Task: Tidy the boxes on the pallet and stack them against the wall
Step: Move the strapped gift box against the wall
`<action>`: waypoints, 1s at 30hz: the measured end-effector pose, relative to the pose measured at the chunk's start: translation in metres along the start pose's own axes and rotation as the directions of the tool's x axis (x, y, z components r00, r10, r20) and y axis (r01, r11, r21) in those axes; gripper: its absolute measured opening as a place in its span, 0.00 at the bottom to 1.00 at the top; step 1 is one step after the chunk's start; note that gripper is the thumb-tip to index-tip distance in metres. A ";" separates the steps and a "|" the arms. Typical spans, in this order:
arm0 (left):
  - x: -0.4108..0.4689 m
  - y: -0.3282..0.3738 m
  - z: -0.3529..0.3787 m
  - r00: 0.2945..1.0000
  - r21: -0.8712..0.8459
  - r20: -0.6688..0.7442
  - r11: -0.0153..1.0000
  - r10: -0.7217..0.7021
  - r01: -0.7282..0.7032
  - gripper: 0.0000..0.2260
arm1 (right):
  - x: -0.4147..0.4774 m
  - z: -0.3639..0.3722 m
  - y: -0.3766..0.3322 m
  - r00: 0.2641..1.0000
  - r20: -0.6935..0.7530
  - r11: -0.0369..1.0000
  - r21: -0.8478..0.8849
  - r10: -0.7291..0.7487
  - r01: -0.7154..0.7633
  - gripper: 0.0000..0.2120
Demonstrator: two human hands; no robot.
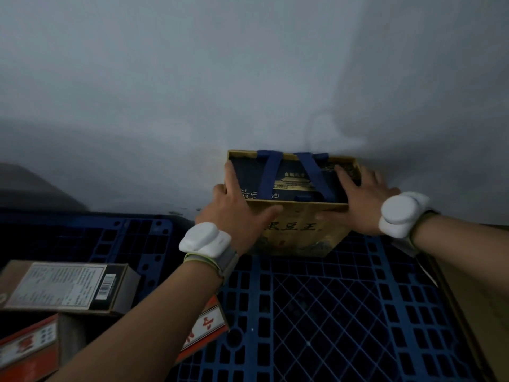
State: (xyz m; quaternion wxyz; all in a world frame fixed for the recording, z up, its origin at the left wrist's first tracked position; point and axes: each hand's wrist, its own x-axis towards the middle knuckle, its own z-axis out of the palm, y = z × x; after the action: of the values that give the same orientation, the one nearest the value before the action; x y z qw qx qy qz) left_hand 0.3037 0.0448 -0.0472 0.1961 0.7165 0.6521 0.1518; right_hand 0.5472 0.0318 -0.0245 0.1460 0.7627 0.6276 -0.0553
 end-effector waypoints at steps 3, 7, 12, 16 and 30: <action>0.008 -0.010 -0.002 1.000 0.056 0.026 0.998 -0.001 0.000 0.52 | -0.002 -0.007 -0.010 1.000 -0.003 0.999 0.035 -0.017 0.017 0.54; 0.014 -0.021 0.000 1.000 0.095 0.003 0.995 0.006 -0.007 0.43 | -0.002 0.000 -0.011 0.990 -0.056 0.987 -0.106 -0.130 0.124 0.42; 0.007 -0.041 0.007 0.997 0.056 0.014 0.996 0.076 -0.076 0.44 | -0.005 0.004 -0.021 0.986 -0.150 0.996 -0.069 -0.070 0.060 0.52; 0.005 -0.077 0.000 0.989 0.200 0.139 0.976 0.054 -0.082 0.37 | -0.017 -0.004 -0.060 0.906 -0.365 0.976 -0.114 -0.213 0.184 0.55; -0.081 -0.269 -0.074 0.904 0.515 0.309 0.851 -0.294 0.101 0.27 | -0.052 0.032 -0.308 0.510 0.063 0.501 -0.122 -0.858 0.857 0.39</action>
State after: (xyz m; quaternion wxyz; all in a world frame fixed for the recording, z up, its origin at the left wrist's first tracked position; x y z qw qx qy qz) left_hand 0.0249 -0.0105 -0.1083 0.1453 0.6856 0.6905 -0.1791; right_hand 0.2402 0.0260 -0.0881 0.1497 0.3402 0.9253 -0.0750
